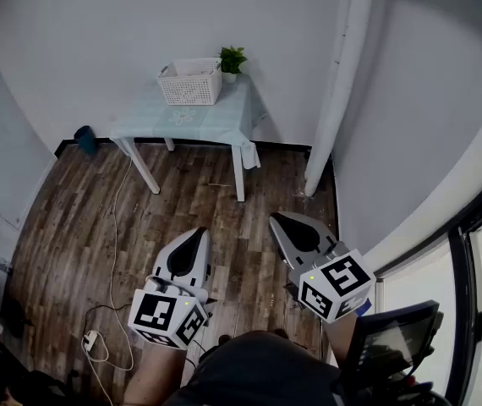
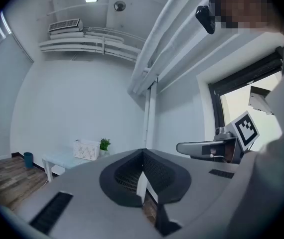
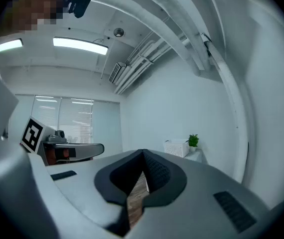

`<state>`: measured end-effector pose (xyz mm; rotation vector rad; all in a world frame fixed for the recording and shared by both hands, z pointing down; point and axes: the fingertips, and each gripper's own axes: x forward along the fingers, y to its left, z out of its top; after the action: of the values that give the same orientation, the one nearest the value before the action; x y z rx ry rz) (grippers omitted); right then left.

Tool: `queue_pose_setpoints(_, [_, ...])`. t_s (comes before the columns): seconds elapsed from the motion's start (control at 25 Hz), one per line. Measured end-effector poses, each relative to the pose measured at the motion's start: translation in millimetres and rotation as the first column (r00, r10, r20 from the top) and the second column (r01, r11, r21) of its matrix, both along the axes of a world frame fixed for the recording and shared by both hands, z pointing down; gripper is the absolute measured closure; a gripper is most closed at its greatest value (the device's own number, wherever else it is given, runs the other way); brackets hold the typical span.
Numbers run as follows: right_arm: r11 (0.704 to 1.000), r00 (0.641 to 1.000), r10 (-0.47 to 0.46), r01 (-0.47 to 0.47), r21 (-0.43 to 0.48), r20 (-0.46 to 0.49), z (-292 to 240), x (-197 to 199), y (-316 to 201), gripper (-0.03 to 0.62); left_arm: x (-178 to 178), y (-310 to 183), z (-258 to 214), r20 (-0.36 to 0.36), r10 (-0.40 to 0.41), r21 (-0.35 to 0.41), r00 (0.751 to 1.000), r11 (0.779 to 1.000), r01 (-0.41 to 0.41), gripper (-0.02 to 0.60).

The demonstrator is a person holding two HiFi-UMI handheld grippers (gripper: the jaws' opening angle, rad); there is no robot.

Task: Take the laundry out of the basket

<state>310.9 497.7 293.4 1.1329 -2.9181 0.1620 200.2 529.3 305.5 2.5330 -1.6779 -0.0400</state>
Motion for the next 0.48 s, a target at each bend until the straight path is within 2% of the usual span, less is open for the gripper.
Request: queue_pose_setpoints(0.48, [1.0,1.0,0.01,-0.01,0.014,-0.025,-1.3,-9.6,-2.9,0.579,-5.3,-4.0,4.4,0.001,0.018,-0.012,1.0,1.0,-0.018,0.574])
